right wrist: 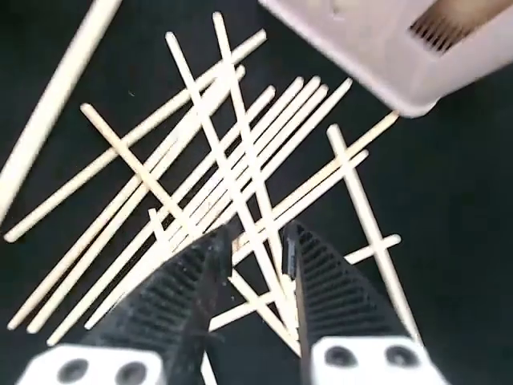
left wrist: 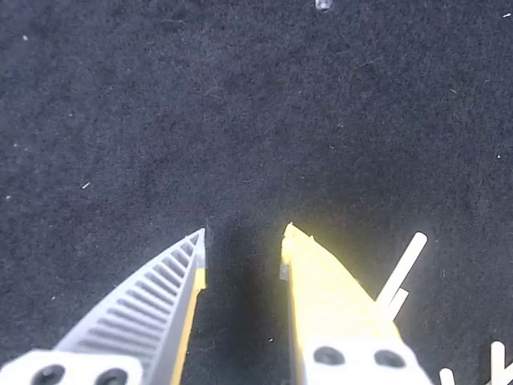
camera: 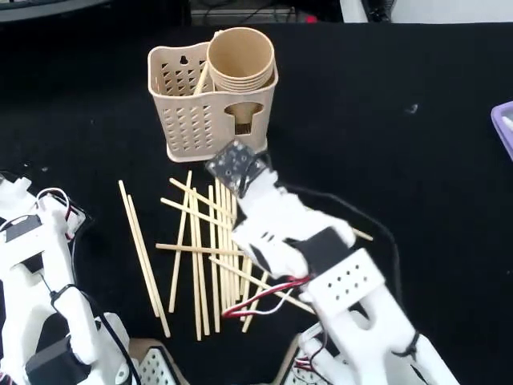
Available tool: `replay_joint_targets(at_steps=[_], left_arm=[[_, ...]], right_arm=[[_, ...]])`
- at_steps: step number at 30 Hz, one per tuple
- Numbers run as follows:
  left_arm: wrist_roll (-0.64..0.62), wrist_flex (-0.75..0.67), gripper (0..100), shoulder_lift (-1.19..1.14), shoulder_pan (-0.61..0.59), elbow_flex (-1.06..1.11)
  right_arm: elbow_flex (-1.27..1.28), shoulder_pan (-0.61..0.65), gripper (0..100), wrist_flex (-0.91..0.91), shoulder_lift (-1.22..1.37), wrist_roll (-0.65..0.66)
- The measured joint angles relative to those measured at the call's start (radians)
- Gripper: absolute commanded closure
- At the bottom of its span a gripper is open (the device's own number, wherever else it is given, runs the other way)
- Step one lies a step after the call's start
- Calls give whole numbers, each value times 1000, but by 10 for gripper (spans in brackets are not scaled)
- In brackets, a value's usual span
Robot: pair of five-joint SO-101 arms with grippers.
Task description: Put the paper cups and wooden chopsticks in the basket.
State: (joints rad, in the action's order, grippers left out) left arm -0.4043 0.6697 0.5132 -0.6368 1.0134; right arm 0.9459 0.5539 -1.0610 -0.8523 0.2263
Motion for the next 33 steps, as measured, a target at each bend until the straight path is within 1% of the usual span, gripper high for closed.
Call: replay_joint_targets(at_steps=[3, 7, 12, 17, 19, 22, 27, 30, 31, 33], left_arm=[[0, 0, 841, 0, 0, 0], [0, 0, 841, 0, 0, 0], [0, 0, 841, 0, 0, 0], [0, 0, 841, 0, 0, 0], [0, 0, 841, 0, 0, 0], [0, 0, 841, 0, 0, 0], [0, 0, 841, 0, 0, 0], [0, 0, 841, 0, 0, 0], [0, 0, 841, 0, 0, 0], [0, 0, 841, 0, 0, 0]], right_arm=[[34, 2, 867, 63, 52, 0], [34, 2, 785, 84, 190, 0], [34, 9, 803, 84, 353, 20], [34, 107, 805, 84, 381, 92], [32, 133, 804, 84, 381, 101], [32, 135, 804, 84, 390, 107], [21, 132, 804, 133, 539, 112], [-18, 132, 810, 138, 603, 112], [-31, 133, 827, 138, 615, 112], [-41, 133, 920, 133, 623, 121]])
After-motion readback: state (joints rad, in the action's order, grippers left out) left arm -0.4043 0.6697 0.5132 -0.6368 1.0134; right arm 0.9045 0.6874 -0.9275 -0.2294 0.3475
